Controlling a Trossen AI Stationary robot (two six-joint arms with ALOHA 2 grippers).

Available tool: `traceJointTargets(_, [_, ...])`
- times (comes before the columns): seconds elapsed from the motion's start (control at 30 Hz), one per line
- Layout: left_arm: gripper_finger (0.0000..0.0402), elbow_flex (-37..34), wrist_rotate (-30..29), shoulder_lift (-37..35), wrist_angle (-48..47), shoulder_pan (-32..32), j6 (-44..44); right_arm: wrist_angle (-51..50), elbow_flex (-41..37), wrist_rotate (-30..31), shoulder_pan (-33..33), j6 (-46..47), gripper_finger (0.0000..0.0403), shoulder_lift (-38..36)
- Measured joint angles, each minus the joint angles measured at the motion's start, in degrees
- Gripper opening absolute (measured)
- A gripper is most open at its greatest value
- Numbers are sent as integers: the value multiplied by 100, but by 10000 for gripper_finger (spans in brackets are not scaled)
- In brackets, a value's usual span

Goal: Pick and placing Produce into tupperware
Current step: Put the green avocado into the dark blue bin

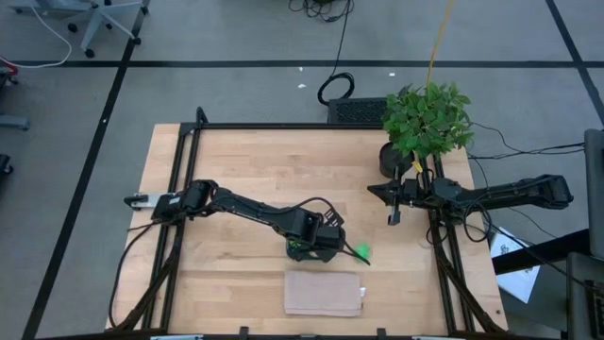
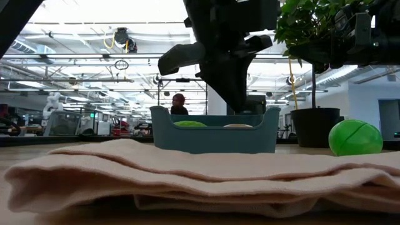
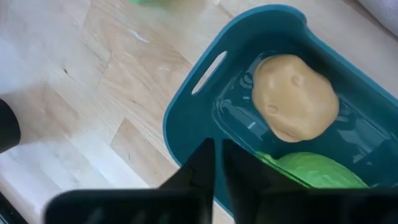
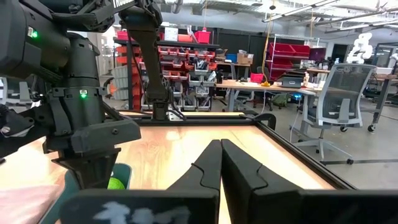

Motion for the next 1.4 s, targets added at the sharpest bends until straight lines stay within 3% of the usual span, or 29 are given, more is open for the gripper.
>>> traceJointTargets(0.1, [6,0,0,0,0,0,30,0,2,2,0,0,0,1])
traceJointTargets(0.27, [10,0,-75,0,-33,0,92,2,0,1,-1,0,0,1])
traceJointTargets(0.47, [4,-9,-768,-290,-774,33,-88,2,0,0,0,0,0,1])
traceJointTargets(0.77, [2,-7,-755,-1653,-1965,401,-1115,2,0,0,-2,0,0,-1])
traceJointTargets(1.17, [1,-7,-676,-3942,-1941,595,-1652,33,1,0,0,0,0,1])
traceJointTargets(1.4, [0,-131,-739,-4749,-1944,1274,-2048,90,2,0,0,0,0,1])
